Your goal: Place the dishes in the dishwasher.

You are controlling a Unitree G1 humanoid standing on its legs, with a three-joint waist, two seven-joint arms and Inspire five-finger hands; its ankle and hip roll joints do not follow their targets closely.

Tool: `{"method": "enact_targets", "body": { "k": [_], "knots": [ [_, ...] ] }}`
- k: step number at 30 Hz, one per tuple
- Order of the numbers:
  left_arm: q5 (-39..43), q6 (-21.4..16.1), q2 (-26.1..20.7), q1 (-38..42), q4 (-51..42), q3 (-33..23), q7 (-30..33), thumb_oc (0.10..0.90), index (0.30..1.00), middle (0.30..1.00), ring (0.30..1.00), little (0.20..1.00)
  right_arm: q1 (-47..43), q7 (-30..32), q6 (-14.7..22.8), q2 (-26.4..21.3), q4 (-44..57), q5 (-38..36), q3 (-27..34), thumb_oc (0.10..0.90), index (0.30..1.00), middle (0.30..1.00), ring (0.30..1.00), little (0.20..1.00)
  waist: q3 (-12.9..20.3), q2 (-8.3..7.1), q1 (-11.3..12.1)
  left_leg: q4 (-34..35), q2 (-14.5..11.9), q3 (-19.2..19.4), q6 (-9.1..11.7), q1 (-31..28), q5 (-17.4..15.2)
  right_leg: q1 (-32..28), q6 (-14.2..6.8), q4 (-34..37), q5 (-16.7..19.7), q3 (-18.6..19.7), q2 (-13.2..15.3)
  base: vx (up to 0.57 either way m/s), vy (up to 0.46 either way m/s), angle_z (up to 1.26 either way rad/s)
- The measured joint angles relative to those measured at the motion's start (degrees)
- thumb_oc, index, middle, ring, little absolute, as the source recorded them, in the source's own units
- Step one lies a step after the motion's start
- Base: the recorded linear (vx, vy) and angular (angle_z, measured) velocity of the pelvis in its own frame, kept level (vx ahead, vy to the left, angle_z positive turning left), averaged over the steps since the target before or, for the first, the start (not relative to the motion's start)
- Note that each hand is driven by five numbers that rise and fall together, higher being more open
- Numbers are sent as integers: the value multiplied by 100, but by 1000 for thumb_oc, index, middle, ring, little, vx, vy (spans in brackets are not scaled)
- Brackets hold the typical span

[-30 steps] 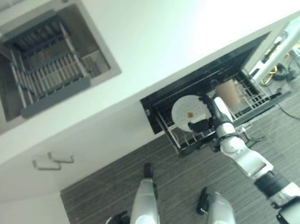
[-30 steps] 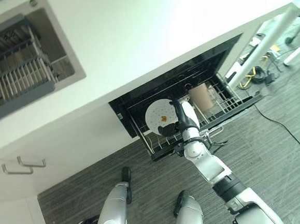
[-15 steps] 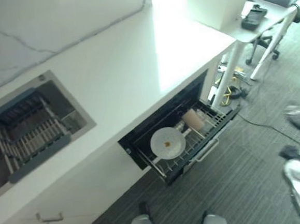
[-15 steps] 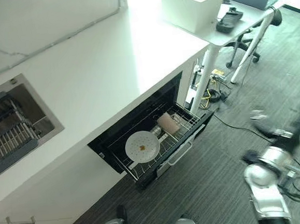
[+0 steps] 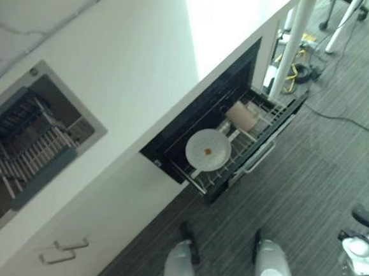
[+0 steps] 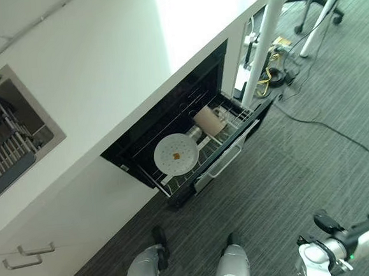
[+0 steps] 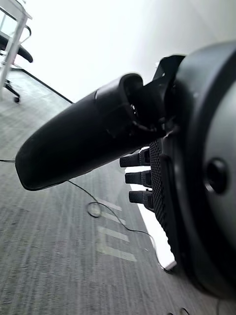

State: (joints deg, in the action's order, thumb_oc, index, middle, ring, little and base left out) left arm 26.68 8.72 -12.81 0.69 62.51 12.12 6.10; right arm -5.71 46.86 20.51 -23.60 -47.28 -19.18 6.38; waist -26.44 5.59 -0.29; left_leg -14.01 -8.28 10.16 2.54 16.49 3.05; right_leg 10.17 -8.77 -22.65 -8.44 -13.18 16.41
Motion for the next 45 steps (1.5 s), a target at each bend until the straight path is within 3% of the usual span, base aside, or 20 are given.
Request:
{"method": "enact_targets", "body": {
  "k": [2,5,10,14,21,31,36,42,45],
  "knots": [
    [16,-45,-196,114,-294,113,19,800,900,900,900,900,-377,-57,93,44,-68,9,-412,800,900,900,900,900,-310,-197,162,68,176,-112,-53,185,168,338,78,-487,-208,-35,213,-50,31,50],
    [29,-49,-172,161,-468,115,-27,800,900,900,900,900,-778,-167,93,75,-70,233,-749,800,900,900,900,900,-399,-156,488,153,232,-238,-47,344,311,523,109,-677,-311,-163,272,-66,57,28],
    [233,-143,-167,173,-468,118,-64,800,900,900,900,900,-1236,-317,97,64,-47,623,-1040,800,900,900,900,900,-406,-152,677,-14,288,-322,-41,532,307,673,125,-939,-448,-209,371,-49,47,15],
    [238,-205,-170,218,-473,115,-192,800,900,900,900,900,-1452,-549,20,-208,-18,788,-1247,800,900,900,900,900,-407,-139,774,-228,329,-463,-42,948,285,972,135,-1154,-502,-306,443,-36,52,17],
    [233,-219,-178,220,-560,-95,-223,800,900,900,900,900,-1881,-1008,-588,-784,455,724,-1369,800,900,900,900,900,-434,-62,922,-153,261,-498,-33,1412,300,1496,215,-1354,-522,-389,422,-10,42,7],
    [217,-295,-180,218,-476,-276,-570,800,900,900,900,900,-2888,-1310,-1275,-1352,452,908,-1688,800,900,900,900,900,-435,-28,1257,-169,266,-678,54,1656,568,1585,186,-1412,-615,-577,421,23,10,8],
    [154,-404,-188,213,-471,-287,-687,800,900,900,900,900,-3616,-1453,-1752,-1595,183,923,-1798,800,900,900,900,900,-433,-25,1627,-185,288,-881,87,1731,577,1509,226,-1491,-750,-816,440,55,29,18],
    [114,-457,-226,83,-457,-341,-807,800,900,900,900,900,-3833,-1343,-2206,-1628,-31,978,-1939,800,900,900,900,900,-430,-20,1661,-325,382,-938,76,1588,487,1049,192,-1373,-750,-1097,525,68,38,16],
    [106,-516,-257,25,-462,-341,-887,800,900,900,900,900,-3995,-1259,-2476,-1698,-279,938,-1988,800,900,900,900,900,-424,-11,1786,-421,460,-1015,72,1488,368,830,155,-1377,-803,-1209,629,58,10,20]
  ]
}}
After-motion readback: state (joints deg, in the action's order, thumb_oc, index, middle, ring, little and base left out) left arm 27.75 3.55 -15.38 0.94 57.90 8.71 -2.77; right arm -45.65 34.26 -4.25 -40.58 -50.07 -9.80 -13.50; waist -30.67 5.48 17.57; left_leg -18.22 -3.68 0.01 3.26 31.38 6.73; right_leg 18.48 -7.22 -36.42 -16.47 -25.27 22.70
